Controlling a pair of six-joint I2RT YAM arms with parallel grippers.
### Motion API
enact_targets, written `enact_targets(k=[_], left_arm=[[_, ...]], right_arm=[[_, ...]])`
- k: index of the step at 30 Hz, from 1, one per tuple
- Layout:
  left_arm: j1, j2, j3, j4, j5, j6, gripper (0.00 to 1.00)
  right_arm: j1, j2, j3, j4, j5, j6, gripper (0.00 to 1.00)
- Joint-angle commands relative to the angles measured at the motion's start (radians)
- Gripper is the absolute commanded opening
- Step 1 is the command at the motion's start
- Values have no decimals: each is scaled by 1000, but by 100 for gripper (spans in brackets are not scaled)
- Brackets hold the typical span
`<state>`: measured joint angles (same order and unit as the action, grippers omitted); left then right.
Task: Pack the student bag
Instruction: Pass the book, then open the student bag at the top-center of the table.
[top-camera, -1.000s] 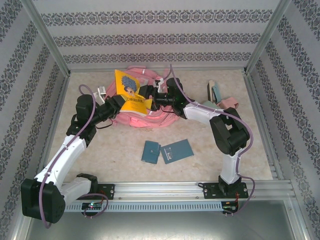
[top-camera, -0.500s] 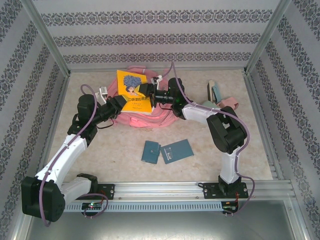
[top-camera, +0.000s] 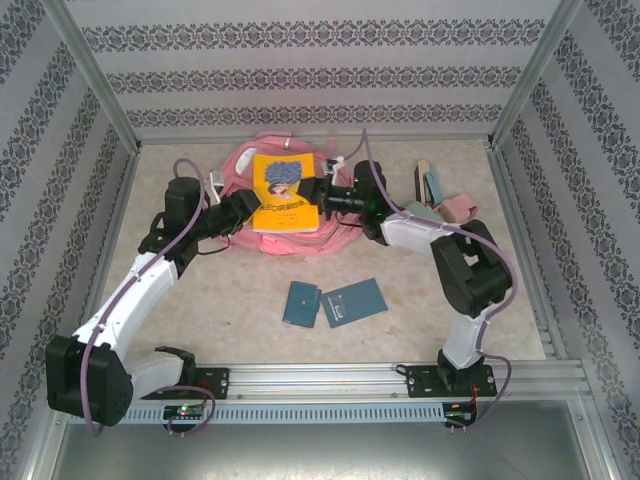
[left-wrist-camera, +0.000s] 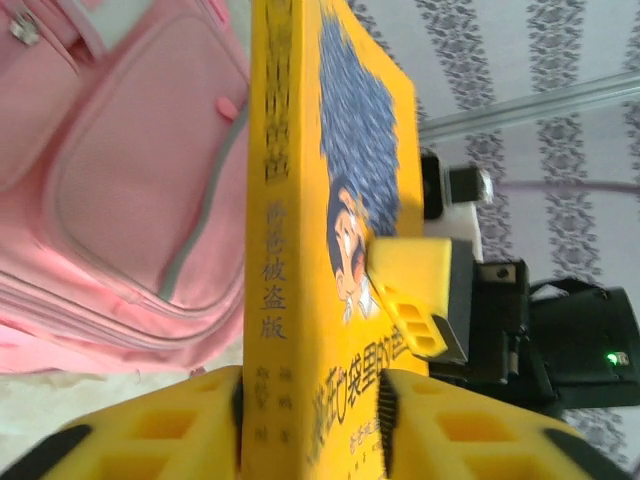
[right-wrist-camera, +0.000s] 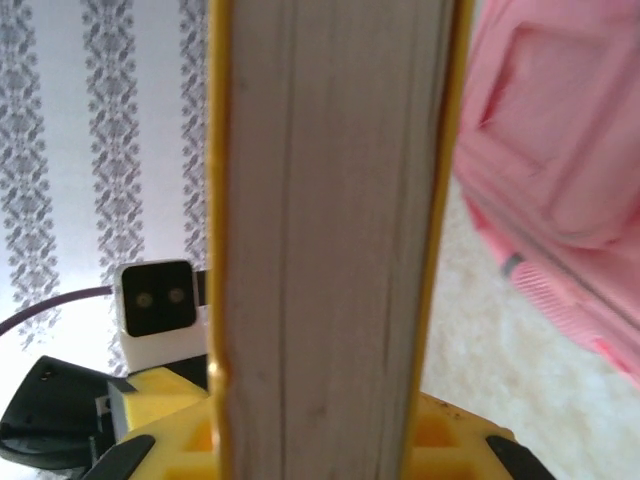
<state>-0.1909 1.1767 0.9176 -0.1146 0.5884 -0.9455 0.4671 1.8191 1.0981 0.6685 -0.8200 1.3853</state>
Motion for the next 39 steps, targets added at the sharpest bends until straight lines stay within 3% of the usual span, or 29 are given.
enact_targets(k=[1,11,22,30,33,37,39], left_arm=[[-34,35,100,-174,-91,192,46],[-252,340,362,-373,-381,419,52],[-451,789,756,-530,-652,617,50],[-489,1022,989,-675,-768,681,46],[-489,1058,1017,-683,-762,685,39],[-493,1044,1040,-698,-814,669,1],[-494,981,1004,-657,-814,665,0]], right_arm=[[-80,-126,-56,-120,80,-160,0],[-241,-402,-198,-541,266,-414,0],[-391,-584,-304,-673,292,-457,0],[-429,-677,-313,-778,309,-507,0],[-435,-694,-311,-795,311,-512,0],[-439,-697,-308,-796,309,-513,0],[-439,-689,-312,-789,307,-508,0]])
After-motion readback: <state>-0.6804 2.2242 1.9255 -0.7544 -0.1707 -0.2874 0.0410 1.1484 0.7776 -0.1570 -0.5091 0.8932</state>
